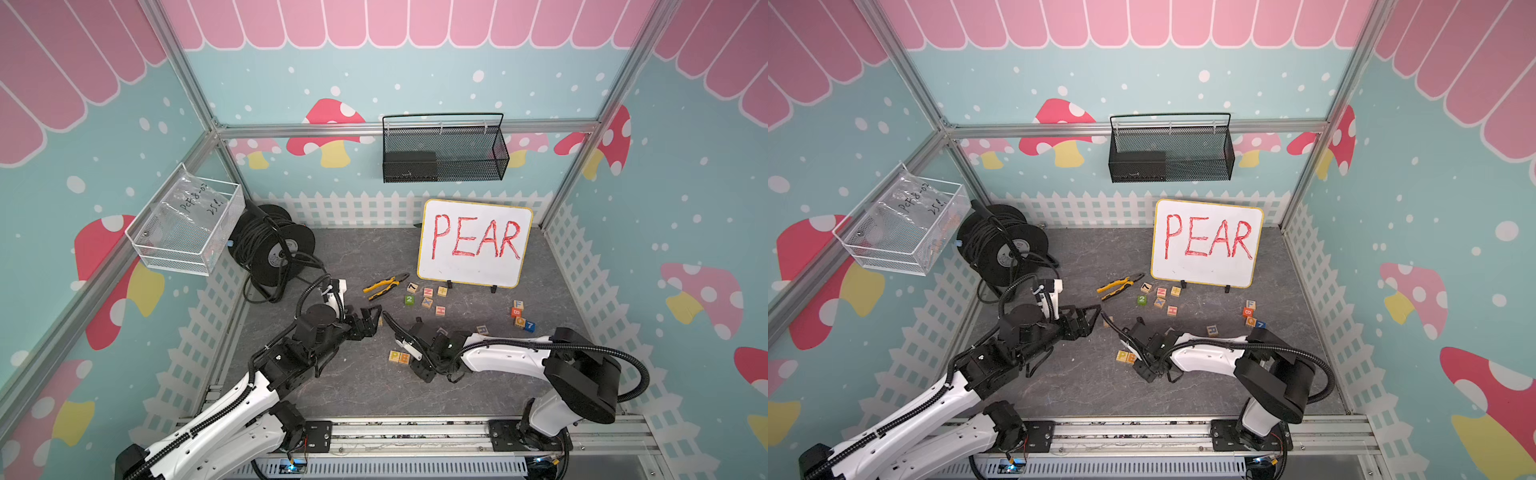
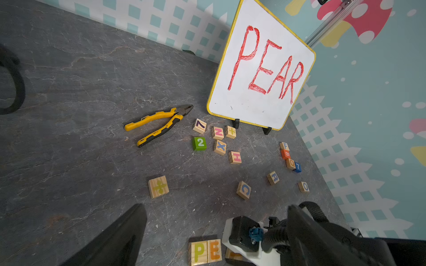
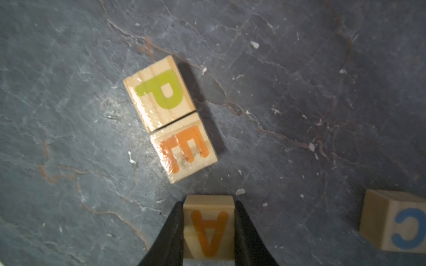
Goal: Spell the uppercase word “pear” with letter blocks
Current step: Place the letter block at the center of the board.
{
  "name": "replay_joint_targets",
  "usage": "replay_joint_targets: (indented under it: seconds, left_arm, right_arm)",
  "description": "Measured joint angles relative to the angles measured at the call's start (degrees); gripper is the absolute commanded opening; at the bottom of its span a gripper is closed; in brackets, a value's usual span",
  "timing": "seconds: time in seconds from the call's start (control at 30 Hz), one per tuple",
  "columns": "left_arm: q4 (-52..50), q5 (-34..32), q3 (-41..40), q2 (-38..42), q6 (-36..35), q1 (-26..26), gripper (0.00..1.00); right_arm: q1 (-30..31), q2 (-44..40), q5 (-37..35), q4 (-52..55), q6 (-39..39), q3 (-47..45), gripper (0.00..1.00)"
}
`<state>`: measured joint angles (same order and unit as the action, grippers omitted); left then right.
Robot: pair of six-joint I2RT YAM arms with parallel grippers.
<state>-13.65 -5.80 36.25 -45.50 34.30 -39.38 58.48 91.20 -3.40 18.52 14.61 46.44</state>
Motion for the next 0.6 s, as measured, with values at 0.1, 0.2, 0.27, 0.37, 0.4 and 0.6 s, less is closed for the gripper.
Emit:
replay_joint_targets:
  seconds: [0.1,0.2,0.27,0.37,0.4,0.6]
  left_arm:
    - [-0.3,-0.1,0.0,0.2,0.0,0.0,0.97]
    - [-0.3,-0.2,0.0,0.4,0.0,0.0,0.97]
    - [-0.4,-0.4,0.0,0.3,0.0,0.0,0.97]
    - [-0.4,-0.4,0.0,0.3,0.0,0.0,0.97]
    - [-0.4,-0.4,0.0,0.3,0.0,0.0,0.97]
    - [-0.3,-0.4,0.0,-0.5,-0.1,0.0,0.97]
  right_arm:
    - [0.2,0.3,-0.3,-0.3,0.8,0.0,0.43]
    - [0.3,0.2,-0.7,-0.3,1.9,0.0,0.52]
    - [0.7,0.1,-1.0,-0.4,2.9,-0.3,0.56]
    - [1.3,-0.4,-1.5,-0.3,4.2,-0.8,0.56]
    - [1.4,-0.5,-1.6,-0.3,4.7,-0.9,0.56]
    - [2.7,-1.4,-2.9,-0.3,8.3,-1.9,0.54]
